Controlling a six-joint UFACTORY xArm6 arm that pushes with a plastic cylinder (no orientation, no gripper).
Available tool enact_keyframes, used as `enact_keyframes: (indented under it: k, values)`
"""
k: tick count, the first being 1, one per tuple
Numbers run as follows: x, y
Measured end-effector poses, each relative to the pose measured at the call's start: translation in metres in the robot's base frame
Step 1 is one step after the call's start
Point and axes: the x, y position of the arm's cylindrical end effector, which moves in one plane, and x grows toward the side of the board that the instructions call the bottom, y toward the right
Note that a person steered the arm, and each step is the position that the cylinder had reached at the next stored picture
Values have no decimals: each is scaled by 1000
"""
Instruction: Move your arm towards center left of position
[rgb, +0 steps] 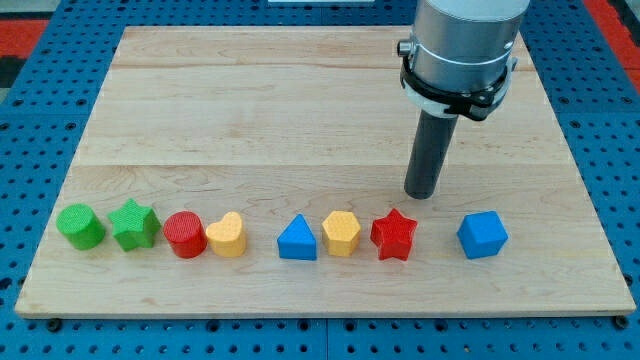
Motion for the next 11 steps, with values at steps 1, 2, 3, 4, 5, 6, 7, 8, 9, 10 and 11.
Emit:
enact_keyframes:
  k: [1, 2, 3, 4, 5, 6, 7, 8, 9, 10, 11]
  values:
    - [-1, 8]
    - [-2, 14]
    - [-17, 19]
    - [-42, -19]
    - [-51, -75]
    - [-60, -125]
    - [-82, -205]
    - [-95, -282]
    - [-95, -350]
    - [-76, -409]
    - [-74, -411]
